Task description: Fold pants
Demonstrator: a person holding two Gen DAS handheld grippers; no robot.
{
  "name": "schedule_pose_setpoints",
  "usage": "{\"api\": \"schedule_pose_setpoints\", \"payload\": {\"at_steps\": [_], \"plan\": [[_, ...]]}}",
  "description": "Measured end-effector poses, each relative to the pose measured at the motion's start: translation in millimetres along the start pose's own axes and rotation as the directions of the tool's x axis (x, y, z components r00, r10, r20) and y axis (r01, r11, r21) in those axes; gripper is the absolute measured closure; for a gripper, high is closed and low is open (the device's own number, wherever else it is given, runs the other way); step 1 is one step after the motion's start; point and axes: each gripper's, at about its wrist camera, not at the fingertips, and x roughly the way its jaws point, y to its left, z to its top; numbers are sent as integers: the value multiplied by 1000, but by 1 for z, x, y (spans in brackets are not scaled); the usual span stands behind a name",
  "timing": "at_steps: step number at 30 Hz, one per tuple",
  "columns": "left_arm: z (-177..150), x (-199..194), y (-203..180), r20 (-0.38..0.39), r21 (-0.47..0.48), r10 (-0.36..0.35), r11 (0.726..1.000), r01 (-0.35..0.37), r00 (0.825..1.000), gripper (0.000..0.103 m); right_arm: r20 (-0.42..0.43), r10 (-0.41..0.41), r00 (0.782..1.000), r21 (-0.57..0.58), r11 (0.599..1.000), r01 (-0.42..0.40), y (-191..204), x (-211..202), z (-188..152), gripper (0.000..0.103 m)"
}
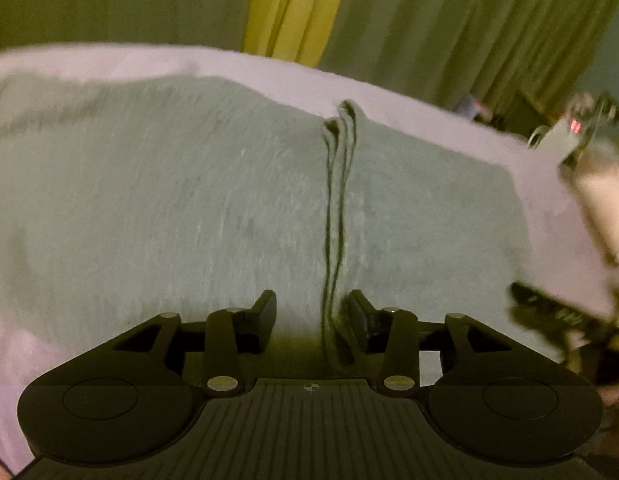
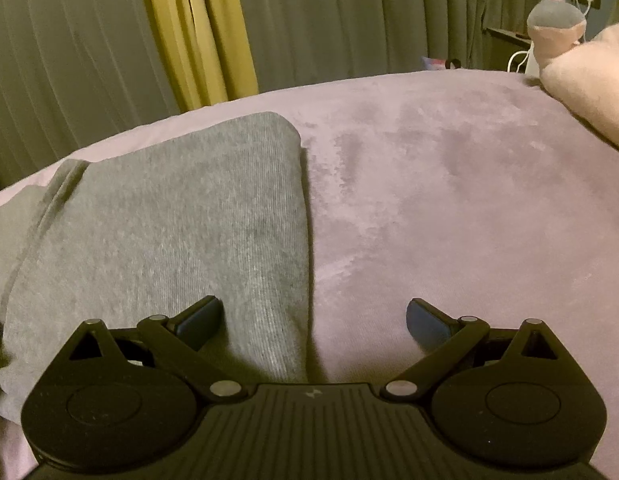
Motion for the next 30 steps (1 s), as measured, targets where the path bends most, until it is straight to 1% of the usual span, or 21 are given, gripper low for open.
{"api": "schedule_pose_setpoints", "payload": {"at_steps": [3, 6, 7, 9, 10, 12, 14, 15, 16, 18, 19, 22, 26, 28, 29, 30], "plan": [[-4, -5, 9, -10, -58, -90, 994, 89, 996, 57, 5, 5, 1000, 1, 1000, -5, 0, 1, -1, 4], [-8, 4, 11, -57, -122, -188, 976, 180, 981, 59, 11, -5, 1000, -6, 1000, 5, 2, 1, -2, 4], [-9, 6, 11, -66, -134, -198, 973, 188, 978, 59, 12, -4, 1000, -10, 1000, 4, 2, 1, -3, 4], [-11, 9, 5, -73, -114, -177, 979, 168, 982, 60, 12, 0, 1000, -4, 1000, 0, 1, 1, -3, 4], [-12, 9, 2, -71, -105, -168, 981, 160, 983, 66, 10, 3, 1000, -1, 1000, -3, 0, 0, -3, 4], [-11, 8, 1, -68, -96, -160, 984, 153, 985, 72, 5, 8, 1000, 2, 1000, -8, -1, 0, -2, 4], [-10, 11, 0, -71, -88, -127, 989, 121, 989, 85, -1, 6, 1000, -3, 1000, -6, 0, 1, -1, 4], [-10, 13, -2, -76, -73, -99, 993, 93, 992, 87, 0, 3, 1000, -7, 1000, -3, 0, 0, 0, 4], [-11, 14, -3, -81, -59, -77, 996, 72, 994, 89, 3, 0, 1000, -12, 1000, 0, 1, 0, 0, 4], [-13, 13, -8, -74, -28, -55, 998, 53, 996, 90, 8, -7, 1000, -21, 1000, 7, 3, -1, -1, 4], [-13, 14, -12, -75, -1, -31, 1000, 31, 997, 91, 10, -9, 1000, -24, 1000, 9, 4, -1, -1, 4], [-14, 12, -22, -74, 56, 23, 998, -19, 997, 93, 8, -7, 1000, -19, 1000, 7, 4, 0, -1, 4], [-16, 8, -32, -57, 138, 79, 988, -70, 995, 96, 9, -6, 1000, -19, 1000, 6, 3, 0, -2, 4], [-18, 6, -31, -51, 157, 95, 984, -86, 994, 97, 10, -7, 1000, -19, 1000, 7, 3, 0, -2, 4], [-19, 5, -29, -45, 164, 115, 981, -106, 992, 100, 10, -7, 1000, -18, 1000, 7, 3, -1, -2, 4], [-20, 3, -27, -32, 179, 160, 972, -152, 987, 101, 9, -6, 1000, -17, 1000, 6, 3, -1, -2, 4]]}}
